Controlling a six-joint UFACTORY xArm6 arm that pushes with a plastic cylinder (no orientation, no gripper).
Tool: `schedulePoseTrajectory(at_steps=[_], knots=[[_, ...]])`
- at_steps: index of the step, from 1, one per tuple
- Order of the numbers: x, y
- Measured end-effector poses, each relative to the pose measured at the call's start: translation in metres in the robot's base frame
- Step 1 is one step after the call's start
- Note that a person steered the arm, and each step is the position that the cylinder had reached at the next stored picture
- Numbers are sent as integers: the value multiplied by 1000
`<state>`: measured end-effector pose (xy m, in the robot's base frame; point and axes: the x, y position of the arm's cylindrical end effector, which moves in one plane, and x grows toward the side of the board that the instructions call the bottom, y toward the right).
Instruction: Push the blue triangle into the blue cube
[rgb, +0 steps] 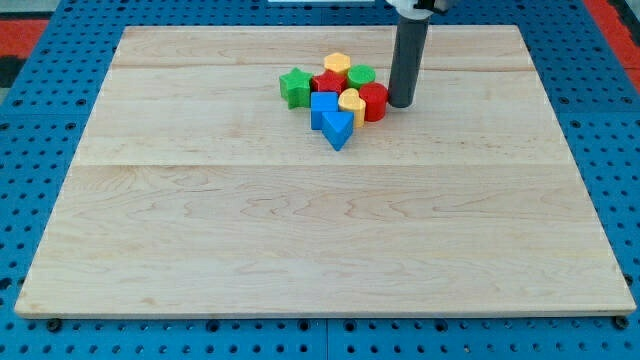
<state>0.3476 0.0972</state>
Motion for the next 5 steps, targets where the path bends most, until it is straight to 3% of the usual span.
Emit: schedulePoseTrajectory(at_steps=[2,3,5], knots=[[3,-29],[12,9],[95,2]])
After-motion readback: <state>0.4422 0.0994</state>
